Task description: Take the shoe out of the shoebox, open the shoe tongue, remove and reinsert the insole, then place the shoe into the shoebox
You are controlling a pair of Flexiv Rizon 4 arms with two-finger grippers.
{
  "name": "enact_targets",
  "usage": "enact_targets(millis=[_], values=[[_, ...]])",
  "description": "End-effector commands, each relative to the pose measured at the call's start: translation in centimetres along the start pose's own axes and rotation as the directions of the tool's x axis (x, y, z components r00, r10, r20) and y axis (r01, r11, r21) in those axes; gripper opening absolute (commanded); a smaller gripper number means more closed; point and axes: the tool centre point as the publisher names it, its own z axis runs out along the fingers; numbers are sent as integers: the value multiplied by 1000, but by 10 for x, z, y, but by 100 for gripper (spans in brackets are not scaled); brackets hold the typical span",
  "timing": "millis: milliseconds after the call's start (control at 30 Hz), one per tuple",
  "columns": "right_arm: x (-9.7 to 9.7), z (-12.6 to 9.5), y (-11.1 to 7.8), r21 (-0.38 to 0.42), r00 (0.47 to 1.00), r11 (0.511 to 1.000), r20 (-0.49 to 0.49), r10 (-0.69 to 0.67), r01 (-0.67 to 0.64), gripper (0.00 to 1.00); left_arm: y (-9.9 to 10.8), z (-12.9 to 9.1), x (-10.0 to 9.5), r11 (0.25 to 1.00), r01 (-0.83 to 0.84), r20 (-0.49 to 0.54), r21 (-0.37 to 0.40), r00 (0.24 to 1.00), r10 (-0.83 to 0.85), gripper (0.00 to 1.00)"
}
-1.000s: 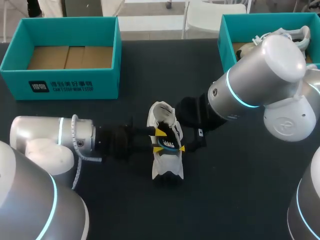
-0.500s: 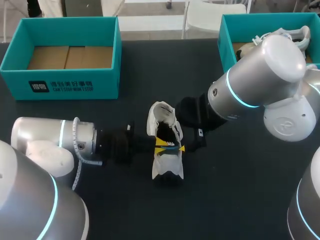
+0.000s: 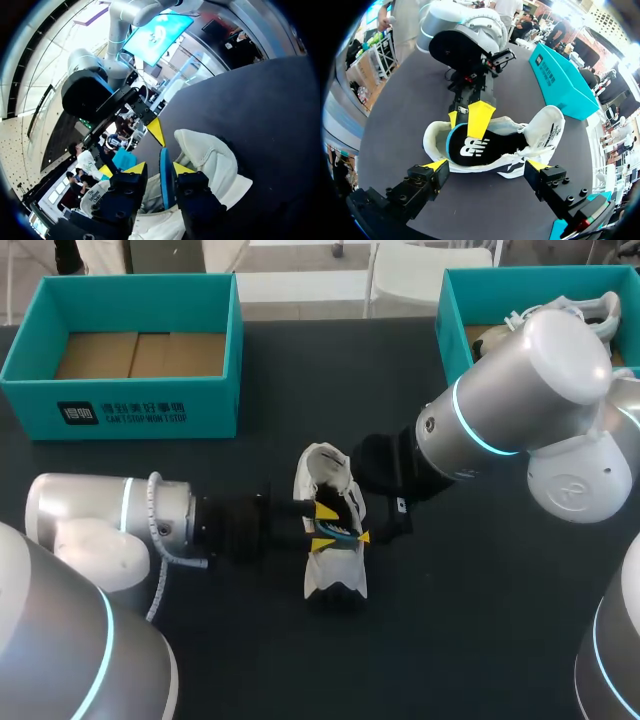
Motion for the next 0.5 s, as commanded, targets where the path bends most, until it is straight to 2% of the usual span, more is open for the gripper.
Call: enact_targets(millis=[33,500], values=[[1,1,0,1,1000,1000,1,0,0,100,-14,-12,-6,1000,-11,14,3,1000,11,47],[1,1,0,1,1000,1000,1,0,0,100,-51,-24,-39,997,-66,-2,49,998,66,49]])
